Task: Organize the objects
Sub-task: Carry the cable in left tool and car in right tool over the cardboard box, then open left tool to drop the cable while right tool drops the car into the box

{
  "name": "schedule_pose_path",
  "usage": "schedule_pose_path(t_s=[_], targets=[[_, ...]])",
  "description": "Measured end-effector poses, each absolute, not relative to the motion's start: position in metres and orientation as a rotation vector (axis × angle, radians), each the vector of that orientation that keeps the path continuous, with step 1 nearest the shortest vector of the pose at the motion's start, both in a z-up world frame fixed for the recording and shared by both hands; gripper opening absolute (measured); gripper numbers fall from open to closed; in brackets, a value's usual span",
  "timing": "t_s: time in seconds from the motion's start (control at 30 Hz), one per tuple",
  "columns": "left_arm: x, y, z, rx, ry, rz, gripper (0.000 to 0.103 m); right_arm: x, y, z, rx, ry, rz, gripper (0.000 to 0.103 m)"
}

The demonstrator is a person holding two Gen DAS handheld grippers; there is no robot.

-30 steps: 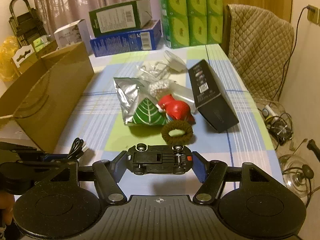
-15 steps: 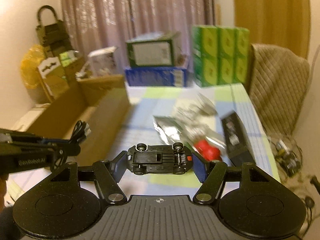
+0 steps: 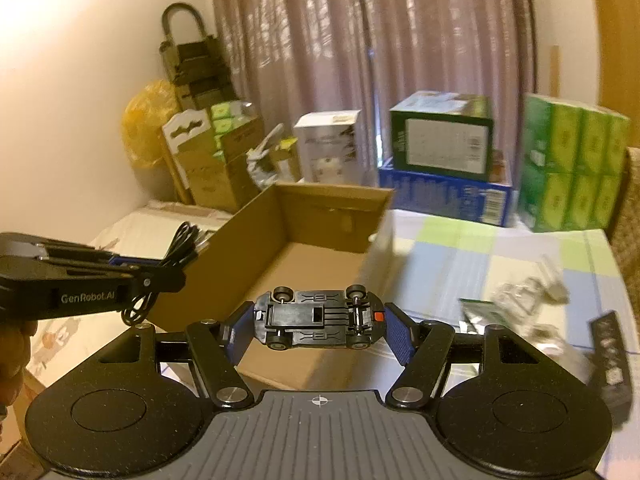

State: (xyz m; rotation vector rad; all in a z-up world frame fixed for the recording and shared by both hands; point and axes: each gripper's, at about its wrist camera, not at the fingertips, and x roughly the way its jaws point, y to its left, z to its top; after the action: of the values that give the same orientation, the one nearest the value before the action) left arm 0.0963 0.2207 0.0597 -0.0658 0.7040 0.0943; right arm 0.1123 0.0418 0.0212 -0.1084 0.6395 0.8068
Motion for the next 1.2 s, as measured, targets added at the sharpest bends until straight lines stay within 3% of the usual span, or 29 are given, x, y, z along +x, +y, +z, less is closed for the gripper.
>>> schedule_pose_path(t_s=[0.4, 0.53, 1.13, 1.2], targets=[[0.12, 0.257, 0.027, -0.103, 0.74, 0.104, 0.013, 0.131, 0.086, -0.009, -0.138, 0.699, 0.825, 0.064], [0.119, 0.265, 0.024, -0.123, 0.726, 0.132, 0.032, 0.135, 0.088, -0.012, -0.143, 0.705, 0.821, 0.064], [0.095, 0.277, 0.033, -0.162, 0.703, 0.176, 0.032, 0.131, 0.1, -0.013, -0.155, 0.707, 0.867, 0.065], [0.092, 0.278, 0.034, -0.168, 0.701, 0.181, 0.033, 0.131, 0.101, -0.014, -0.16, 0.693, 0.869, 0.07]])
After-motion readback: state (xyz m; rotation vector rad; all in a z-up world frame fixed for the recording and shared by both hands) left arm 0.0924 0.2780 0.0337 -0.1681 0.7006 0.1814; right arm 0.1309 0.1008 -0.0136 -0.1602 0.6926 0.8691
